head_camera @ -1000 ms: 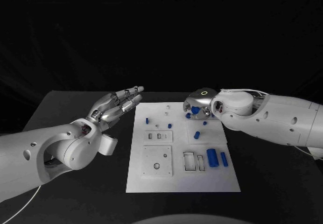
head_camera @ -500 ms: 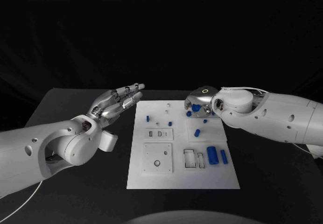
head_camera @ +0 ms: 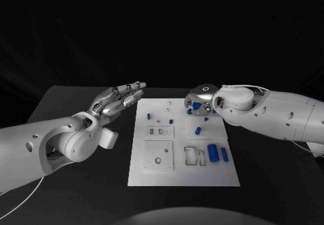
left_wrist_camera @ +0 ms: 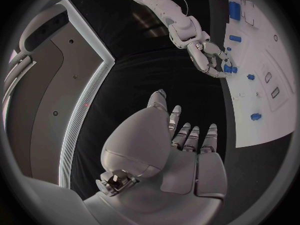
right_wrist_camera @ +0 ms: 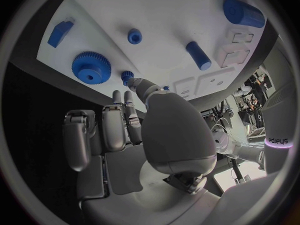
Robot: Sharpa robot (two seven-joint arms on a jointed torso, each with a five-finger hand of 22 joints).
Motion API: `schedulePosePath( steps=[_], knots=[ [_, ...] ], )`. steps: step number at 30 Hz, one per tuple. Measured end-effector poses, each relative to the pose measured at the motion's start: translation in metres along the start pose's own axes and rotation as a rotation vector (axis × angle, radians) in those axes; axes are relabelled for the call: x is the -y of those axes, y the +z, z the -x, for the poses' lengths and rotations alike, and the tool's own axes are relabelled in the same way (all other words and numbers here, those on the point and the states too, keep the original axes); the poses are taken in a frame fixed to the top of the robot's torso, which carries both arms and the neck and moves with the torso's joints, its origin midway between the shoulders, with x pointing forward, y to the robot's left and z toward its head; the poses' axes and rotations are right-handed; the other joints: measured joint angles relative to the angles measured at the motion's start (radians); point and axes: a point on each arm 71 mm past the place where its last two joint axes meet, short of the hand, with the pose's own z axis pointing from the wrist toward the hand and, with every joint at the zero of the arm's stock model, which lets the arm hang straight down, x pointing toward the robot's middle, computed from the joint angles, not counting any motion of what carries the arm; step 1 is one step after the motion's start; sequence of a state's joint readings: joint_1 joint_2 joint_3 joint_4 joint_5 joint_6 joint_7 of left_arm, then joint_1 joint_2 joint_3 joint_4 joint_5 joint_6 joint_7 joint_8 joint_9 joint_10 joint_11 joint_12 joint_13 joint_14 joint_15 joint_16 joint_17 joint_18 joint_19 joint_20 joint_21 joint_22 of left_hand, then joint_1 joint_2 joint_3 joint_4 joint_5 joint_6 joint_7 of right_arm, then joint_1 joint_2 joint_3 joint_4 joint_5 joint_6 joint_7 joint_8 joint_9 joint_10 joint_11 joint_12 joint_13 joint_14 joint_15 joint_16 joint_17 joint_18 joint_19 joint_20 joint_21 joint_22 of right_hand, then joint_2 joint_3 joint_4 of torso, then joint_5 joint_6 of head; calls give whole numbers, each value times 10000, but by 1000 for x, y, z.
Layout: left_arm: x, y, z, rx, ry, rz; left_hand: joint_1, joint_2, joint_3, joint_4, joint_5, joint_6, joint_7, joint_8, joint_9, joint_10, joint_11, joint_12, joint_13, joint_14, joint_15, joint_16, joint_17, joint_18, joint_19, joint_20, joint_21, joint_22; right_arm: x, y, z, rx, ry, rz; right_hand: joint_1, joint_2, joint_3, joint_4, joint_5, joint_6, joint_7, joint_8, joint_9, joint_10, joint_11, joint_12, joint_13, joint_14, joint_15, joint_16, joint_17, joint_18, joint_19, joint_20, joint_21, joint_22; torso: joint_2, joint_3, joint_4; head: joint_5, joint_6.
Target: Assemble the parts on the task board
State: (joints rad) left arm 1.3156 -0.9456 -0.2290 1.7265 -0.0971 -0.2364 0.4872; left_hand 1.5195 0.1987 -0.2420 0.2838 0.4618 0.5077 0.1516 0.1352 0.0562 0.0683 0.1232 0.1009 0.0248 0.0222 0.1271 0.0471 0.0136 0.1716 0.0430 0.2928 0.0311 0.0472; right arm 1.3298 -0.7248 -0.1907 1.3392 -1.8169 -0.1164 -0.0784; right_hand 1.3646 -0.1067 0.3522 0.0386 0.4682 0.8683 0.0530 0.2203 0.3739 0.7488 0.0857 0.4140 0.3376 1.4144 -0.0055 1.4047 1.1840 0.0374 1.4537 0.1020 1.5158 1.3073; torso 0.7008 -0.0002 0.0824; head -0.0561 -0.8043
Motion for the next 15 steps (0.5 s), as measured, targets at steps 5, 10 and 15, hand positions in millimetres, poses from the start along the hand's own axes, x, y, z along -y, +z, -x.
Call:
schedulePosePath(
  steps=[5,10,15],
  knots=[
    [-1,0,0,-56,-3,49,0,0,0,0,48,35,35,37,11,0,0,38,-1,36,36,0,0,0,74,-2,38,9,-2,2,-3,3,79,62,-29,29,-74,-75,-96,-302,-95,0,409,-1,0,77,131,-36,-36,-39,-19,0,-36,36,-45,8,-14,-4,10,-3,-32],
    [-1,1,0,-96,-2,101,0,0,0,0,48,123,17,36,11,36,35,38,9,36,36,40,2,-1,74,-2,38,17,-3,3,-5,-13,141,113,-52,52,-125,-178,-96,-305,-91,156,854,-1,0,127,262,-72,-1,-67,-71,0,-36,36,-86,8,-28,-7,20,-7,-52],
    [-2,1,0,-131,-6,160,0,0,0,0,48,122,17,80,12,35,35,38,8,36,35,41,7,0,74,-2,38,17,-3,3,-8,-65,184,96,-52,52,-156,-209,-95,-577,-106,156,1088,-85,72,127,338,-143,-1,-155,-189,1,-144,69,-134,7,-40,-13,23,3,-106]
  ],
)
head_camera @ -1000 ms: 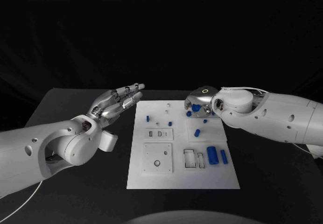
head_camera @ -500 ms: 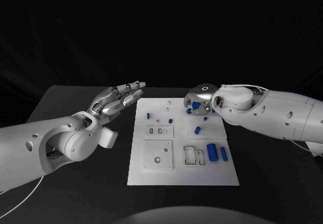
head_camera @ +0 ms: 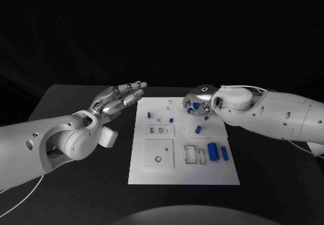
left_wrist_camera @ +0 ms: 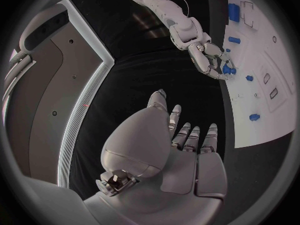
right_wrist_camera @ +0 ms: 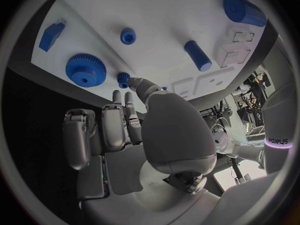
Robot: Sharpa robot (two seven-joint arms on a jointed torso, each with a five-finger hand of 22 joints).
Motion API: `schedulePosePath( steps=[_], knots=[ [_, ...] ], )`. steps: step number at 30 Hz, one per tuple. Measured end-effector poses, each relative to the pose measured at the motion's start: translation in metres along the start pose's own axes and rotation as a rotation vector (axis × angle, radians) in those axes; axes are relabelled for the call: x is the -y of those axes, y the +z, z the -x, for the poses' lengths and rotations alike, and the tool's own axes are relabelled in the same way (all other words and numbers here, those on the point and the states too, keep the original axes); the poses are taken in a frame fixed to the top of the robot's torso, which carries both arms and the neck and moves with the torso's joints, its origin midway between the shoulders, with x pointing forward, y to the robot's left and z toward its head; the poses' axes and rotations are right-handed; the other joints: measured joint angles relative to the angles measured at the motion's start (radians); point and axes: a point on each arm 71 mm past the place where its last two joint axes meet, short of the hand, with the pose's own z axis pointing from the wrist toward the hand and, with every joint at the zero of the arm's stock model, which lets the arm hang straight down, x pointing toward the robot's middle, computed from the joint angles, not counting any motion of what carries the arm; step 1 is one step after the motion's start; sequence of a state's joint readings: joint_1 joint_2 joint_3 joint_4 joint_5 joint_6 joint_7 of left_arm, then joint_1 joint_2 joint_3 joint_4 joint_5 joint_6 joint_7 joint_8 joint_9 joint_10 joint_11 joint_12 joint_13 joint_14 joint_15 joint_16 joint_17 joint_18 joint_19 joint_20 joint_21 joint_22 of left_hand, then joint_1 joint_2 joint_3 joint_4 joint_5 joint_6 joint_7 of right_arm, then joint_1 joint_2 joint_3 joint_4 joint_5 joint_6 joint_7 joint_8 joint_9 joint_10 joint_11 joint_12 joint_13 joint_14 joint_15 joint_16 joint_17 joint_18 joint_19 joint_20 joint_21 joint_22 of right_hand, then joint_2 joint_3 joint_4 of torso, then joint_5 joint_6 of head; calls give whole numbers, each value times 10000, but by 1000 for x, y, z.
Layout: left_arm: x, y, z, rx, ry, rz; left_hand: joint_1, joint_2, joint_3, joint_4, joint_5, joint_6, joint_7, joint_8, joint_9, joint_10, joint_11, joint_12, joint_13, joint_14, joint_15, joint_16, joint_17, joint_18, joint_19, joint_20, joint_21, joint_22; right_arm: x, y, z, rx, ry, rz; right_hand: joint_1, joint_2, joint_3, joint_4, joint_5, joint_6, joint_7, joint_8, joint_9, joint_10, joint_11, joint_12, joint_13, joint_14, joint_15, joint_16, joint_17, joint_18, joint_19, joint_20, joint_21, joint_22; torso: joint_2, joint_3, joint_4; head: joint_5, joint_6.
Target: Assemble the parts on the task board
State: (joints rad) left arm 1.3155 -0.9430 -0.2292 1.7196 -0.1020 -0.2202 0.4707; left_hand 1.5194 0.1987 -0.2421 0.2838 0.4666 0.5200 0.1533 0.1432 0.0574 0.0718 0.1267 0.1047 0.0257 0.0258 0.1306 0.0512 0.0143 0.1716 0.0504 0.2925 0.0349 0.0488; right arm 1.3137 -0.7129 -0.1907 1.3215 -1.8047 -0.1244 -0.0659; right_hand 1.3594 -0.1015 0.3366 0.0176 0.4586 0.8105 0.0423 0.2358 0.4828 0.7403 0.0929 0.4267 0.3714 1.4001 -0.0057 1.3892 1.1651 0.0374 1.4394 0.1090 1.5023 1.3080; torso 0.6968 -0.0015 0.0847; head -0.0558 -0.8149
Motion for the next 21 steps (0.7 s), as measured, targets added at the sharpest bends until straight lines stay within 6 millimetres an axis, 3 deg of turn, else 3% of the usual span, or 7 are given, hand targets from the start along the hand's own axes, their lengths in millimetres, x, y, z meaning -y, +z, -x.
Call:
schedulePosePath(
  steps=[8,13,21],
  knots=[
    [-1,1,0,-39,-2,91,0,0,0,0,0,36,36,0,7,0,0,39,-1,36,36,0,-1,-1,0,0,0,12,3,0,-2,-71,25,-78,53,53,137,-137,237,-1,1,77,368,-43,-17,106,176,-108,19,-81,-142,1,-111,3,-75,-1,-20,-12,-2,6,-70],
    [-1,1,0,-74,-8,140,0,0,0,0,0,36,36,0,7,0,-1,39,-1,36,35,0,0,-2,35,35,37,21,3,0,-3,-79,33,-79,54,53,140,-192,275,40,42,117,598,-222,56,106,268,-213,74,-231,-407,0,-286,1,-183,-1,-30,-12,0,-23,-111],
    [-2,2,-1,-115,-19,216,39,39,0,0,0,36,36,0,6,0,-1,38,-1,36,35,41,7,-1,35,35,37,32,4,0,-5,-128,45,-109,0,107,140,-192,275,9,72,156,841,-257,21,253,429,-213,74,-232,-432,1,-286,0,-183,-3,-43,-12,14,-51,-160]
  ],
)
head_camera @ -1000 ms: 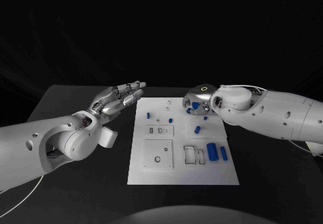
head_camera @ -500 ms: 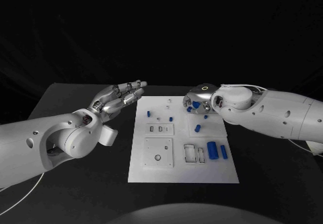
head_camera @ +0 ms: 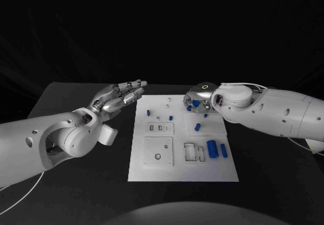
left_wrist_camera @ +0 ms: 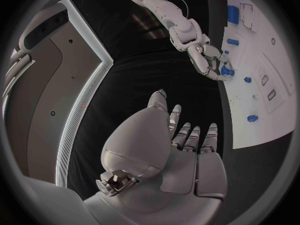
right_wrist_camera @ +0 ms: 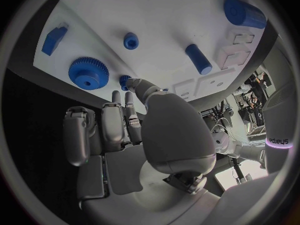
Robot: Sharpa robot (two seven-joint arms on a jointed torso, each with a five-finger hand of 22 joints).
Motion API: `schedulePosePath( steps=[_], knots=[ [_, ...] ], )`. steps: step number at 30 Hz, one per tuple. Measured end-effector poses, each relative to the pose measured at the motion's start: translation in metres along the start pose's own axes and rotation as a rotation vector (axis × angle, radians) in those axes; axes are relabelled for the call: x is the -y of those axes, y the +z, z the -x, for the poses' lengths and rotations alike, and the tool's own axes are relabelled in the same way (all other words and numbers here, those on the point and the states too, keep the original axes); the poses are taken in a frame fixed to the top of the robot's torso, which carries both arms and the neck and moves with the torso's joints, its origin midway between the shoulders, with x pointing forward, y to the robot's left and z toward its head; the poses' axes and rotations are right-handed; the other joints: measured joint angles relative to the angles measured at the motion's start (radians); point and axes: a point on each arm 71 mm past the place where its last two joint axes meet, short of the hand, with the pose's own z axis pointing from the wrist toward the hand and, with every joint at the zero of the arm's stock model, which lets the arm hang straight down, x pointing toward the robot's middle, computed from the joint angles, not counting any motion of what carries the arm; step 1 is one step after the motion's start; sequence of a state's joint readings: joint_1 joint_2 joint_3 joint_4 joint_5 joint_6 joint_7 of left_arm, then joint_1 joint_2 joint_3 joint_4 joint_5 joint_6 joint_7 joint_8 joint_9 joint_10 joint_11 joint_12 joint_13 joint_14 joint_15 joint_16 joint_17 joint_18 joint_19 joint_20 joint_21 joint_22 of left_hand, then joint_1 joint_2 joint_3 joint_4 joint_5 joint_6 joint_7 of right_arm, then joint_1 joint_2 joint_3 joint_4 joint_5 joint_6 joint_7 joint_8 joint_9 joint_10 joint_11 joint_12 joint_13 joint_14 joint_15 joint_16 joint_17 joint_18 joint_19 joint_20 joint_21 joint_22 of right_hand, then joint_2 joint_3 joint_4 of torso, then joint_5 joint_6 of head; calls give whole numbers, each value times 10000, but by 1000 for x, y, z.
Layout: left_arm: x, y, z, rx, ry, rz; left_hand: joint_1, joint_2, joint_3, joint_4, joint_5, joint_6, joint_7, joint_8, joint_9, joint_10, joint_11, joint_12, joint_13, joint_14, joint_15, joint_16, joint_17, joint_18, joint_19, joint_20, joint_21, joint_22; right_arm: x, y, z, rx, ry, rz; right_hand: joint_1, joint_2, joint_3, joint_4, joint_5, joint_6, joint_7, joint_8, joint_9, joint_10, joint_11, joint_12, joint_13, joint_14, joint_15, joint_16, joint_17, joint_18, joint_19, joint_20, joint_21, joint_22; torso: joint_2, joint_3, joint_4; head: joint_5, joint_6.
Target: Assemble the parts on the task board
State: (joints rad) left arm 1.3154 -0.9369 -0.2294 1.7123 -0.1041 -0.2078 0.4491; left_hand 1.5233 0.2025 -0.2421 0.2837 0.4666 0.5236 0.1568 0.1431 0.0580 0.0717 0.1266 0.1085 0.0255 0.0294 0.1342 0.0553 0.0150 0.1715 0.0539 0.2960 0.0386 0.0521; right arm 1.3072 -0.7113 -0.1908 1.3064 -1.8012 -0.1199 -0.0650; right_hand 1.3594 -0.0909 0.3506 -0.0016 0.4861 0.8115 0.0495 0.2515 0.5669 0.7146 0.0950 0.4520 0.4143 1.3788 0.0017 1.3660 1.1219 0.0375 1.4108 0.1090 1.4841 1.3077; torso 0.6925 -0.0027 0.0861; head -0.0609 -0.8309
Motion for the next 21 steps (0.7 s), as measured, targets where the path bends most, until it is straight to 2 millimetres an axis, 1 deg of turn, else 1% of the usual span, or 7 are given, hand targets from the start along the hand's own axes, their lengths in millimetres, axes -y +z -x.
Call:
schedulePosePath(
  steps=[3,9,13,15,16,19,21],
  knots=[
    [0,0,0,-16,-6,24,0,0,0,0,38,0,0,0,0,0,0,0,0,6,6,0,2,0,36,-36,0,11,0,0,-1,-32,9,-19,0,0,-20,-20,-43,15,15,61,165,0,0,71,87,0,0,0,0,0,0,0,-11,-1,-3,-5,6,5,-14],
    [-1,0,-1,-47,-19,81,0,0,0,0,38,-1,0,-1,0,0,0,0,-1,35,35,39,10,0,63,-9,40,22,1,0,-5,-96,37,-48,-2,1,-27,-83,-43,36,36,192,518,1,0,205,259,0,0,0,2,0,0,0,-39,-1,-9,-5,11,42,-50],
    [-1,0,-1,-60,-25,114,0,0,0,0,38,-1,0,-1,-1,0,0,0,-1,35,35,39,9,0,72,0,40,23,1,1,-6,-102,44,-49,-45,44,-17,-117,-43,36,36,277,799,3,-2,356,408,0,0,0,48,-1,1,0,-39,-2,-17,-6,12,50,-79],
    [-1,0,-1,-66,-27,129,0,0,0,0,38,-1,-1,-1,-1,0,0,0,-1,35,35,39,9,1,72,0,40,25,1,1,-6,-99,50,-43,3,110,-39,-150,-43,41,41,348,965,59,-59,450,495,0,0,0,84,0,0,0,-39,-2,-19,-7,12,51,-85],
    [-1,0,-1,-71,-29,140,0,0,0,0,38,-1,0,28,-1,0,0,0,-1,58,58,39,14,0,72,0,40,34,1,1,-7,-97,57,-35,1,107,-40,-151,-43,73,72,391,1046,57,-56,490,538,0,0,0,96,0,1,0,-39,-2,-20,-8,12,56,-87],
    [-1,0,-1,-87,-35,164,0,0,0,0,38,-1,0,34,-2,36,36,0,-1,71,70,84,19,0,72,0,40,37,1,2,-8,-91,79,-22,39,145,-12,-178,17,72,72,470,1281,70,-69,593,642,4,-4,0,141,0,1,0,-39,-2,-22,-7,12,64,-101],
    [-1,0,-2,-103,-40,184,0,0,0,0,38,-1,-1,34,-2,36,36,40,6,71,70,84,18,0,72,0,40,45,1,2,-9,-81,103,-12,60,166,14,-205,17,94,158,578,1461,167,-89,707,729,39,-39,0,168,0,40,-39,-39,-3,-24,-7,11,74,-118]
  ],
)
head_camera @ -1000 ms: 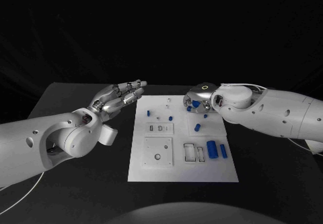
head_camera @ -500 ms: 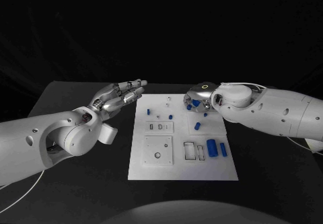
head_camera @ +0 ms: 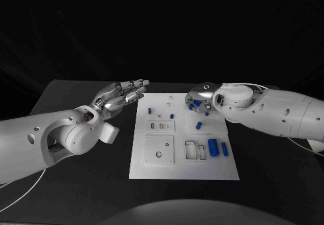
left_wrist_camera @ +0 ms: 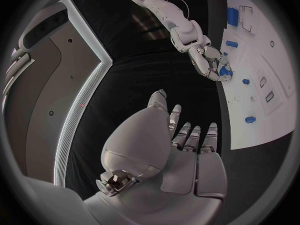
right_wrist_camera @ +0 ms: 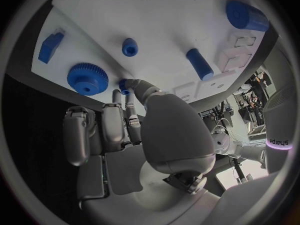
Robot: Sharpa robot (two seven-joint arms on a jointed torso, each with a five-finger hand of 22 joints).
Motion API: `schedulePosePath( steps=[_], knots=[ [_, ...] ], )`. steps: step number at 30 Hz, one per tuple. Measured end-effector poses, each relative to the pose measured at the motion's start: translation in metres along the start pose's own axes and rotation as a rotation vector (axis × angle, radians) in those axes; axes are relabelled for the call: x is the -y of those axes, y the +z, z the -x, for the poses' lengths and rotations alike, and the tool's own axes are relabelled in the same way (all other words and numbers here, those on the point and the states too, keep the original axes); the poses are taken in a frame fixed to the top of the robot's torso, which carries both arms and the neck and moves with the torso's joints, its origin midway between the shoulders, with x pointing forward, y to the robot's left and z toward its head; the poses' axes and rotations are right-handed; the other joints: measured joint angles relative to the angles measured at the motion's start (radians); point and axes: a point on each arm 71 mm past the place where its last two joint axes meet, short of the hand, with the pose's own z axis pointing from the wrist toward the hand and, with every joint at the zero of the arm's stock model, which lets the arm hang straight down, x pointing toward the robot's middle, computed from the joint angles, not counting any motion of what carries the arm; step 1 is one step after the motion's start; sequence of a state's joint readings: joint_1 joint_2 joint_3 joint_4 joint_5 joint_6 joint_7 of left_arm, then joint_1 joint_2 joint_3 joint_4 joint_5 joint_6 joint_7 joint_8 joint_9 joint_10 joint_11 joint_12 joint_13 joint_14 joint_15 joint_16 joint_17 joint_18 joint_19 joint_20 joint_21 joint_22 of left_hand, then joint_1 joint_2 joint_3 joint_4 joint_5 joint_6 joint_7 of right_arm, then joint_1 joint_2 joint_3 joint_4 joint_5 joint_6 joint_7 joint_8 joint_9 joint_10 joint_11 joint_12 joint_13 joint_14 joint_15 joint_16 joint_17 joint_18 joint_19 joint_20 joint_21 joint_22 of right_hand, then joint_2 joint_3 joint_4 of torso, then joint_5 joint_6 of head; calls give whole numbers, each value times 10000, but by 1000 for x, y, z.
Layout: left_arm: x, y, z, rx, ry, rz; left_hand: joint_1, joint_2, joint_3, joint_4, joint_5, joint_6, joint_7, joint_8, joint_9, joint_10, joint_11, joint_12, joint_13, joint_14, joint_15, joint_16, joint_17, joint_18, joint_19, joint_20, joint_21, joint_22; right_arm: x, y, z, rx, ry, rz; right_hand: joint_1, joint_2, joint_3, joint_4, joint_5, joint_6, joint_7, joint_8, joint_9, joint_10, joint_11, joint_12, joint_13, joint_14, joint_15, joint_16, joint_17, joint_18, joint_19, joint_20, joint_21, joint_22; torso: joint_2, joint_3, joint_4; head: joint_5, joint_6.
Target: Assemble the parts on the task board
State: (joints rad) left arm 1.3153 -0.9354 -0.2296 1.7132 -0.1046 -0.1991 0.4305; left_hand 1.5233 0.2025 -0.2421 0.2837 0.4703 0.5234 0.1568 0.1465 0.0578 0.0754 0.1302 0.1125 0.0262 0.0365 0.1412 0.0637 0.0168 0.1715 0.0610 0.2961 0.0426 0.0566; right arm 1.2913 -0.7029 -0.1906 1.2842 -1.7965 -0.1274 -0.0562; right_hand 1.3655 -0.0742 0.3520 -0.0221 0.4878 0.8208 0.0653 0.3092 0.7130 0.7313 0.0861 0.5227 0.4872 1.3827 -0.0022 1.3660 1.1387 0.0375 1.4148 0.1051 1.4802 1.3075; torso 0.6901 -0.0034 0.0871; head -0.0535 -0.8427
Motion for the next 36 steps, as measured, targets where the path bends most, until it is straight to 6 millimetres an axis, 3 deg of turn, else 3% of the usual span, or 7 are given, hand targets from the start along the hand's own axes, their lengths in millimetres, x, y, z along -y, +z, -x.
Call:
schedulePosePath(
  steps=[2,11,17,23,36],
  knots=[
    [0,0,0,-11,-3,15,0,0,0,0,0,0,0,0,0,0,0,0,1,0,0,0,0,1,35,-35,0,0,0,0,-1,18,24,8,29,34,-30,-30,0,19,19,81,177,38,-9,106,91,0,0,0,0,0,0,0,0,0,-4,-5,0,4,-9],
    [-1,0,0,-2,0,84,31,31,27,27,38,0,0,0,-1,0,0,0,0,0,0,0,-1,0,59,-11,38,6,2,-1,0,357,192,90,74,177,-29,-85,4,161,414,379,819,270,-197,593,464,125,-125,116,195,1,200,-123,57,-1,-18,-12,-5,36,-53],
    [-1,-1,1,18,6,134,41,41,28,28,38,-1,0,0,-1,0,0,0,0,0,0,0,-2,0,71,2,38,8,-3,-1,6,680,344,281,107,224,-42,-96,21,177,430,382,918,302,-169,696,483,88,-162,117,143,0,199,-123,57,-1,-23,-19,-6,54,-27],
    [-1,0,1,29,16,147,146,14,68,-13,79,-1,-1,38,-2,0,-1,0,0,-37,-37,0,-2,1,71,2,38,7,-12,9,29,1113,400,537,124,256,-56,-108,-42,178,430,382,953,362,-116,772,483,88,-162,117,134,1,199,-122,57,-2,-16,-19,3,62,-28],
    [-1,1,0,36,35,147,146,14,68,-13,79,-1,-1,38,-2,-1,-1,0,-1,-73,-73,0,-3,1,71,2,38,6,-27,43,62,1304,432,643,138,269,-40,-126,-84,213,466,385,950,378,-119,817,620,63,-186,116,73,1,198,-122,56,6,48,4,130,1,62]
  ],
)
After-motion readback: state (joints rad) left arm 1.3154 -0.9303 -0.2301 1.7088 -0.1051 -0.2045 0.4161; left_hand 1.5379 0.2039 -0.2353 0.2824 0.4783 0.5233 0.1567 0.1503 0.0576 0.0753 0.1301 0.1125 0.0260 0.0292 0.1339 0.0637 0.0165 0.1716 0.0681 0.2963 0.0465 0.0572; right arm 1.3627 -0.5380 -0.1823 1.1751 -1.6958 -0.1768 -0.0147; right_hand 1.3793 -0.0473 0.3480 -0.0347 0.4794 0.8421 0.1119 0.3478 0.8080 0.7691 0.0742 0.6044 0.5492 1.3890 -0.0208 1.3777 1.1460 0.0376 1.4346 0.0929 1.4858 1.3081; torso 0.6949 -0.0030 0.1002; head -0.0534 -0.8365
